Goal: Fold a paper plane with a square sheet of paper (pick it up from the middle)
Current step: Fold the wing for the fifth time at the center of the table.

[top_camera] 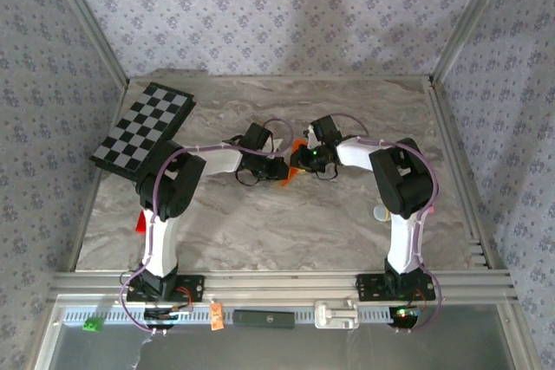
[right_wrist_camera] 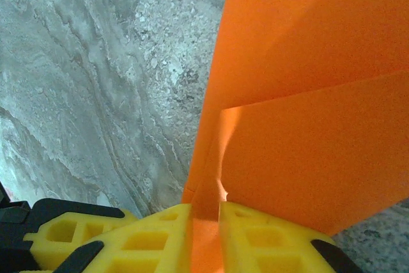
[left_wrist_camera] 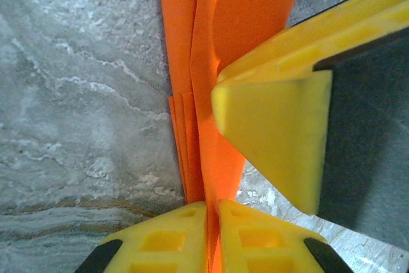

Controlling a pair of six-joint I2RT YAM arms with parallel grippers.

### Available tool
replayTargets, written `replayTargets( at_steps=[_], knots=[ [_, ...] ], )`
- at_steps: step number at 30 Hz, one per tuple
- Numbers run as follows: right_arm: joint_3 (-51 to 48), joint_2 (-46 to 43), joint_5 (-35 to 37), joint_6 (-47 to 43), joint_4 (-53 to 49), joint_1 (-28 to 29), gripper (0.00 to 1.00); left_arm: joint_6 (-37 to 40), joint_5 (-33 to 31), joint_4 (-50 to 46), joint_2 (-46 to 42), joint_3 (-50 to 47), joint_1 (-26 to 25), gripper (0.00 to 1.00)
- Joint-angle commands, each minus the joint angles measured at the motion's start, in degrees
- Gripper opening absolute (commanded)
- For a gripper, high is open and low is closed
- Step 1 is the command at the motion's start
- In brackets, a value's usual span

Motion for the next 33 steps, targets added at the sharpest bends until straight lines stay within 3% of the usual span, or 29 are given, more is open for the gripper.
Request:
replayTargets(
  at_steps=[1, 11, 33],
  knots=[
    [0.5, 2.8, 2.1, -1.5, -5.0, -0.1, 0.21, -0.5, -0.6, -6.4, -0.6, 0.0, -0.6, 0.14],
    [1.5, 3.6, 2.7, -2.2, -6.6, 0.1, 0.21, -2.2, -1.6, -9.5, -6.0, -0.5, -0.5, 0.17],
    [3.8, 4.5, 3.1, -1.9, -8.1, 0.2, 0.20, -0.9, -3.0, -13.0, -4.0, -1.3, -0.9, 0.11]
  ],
)
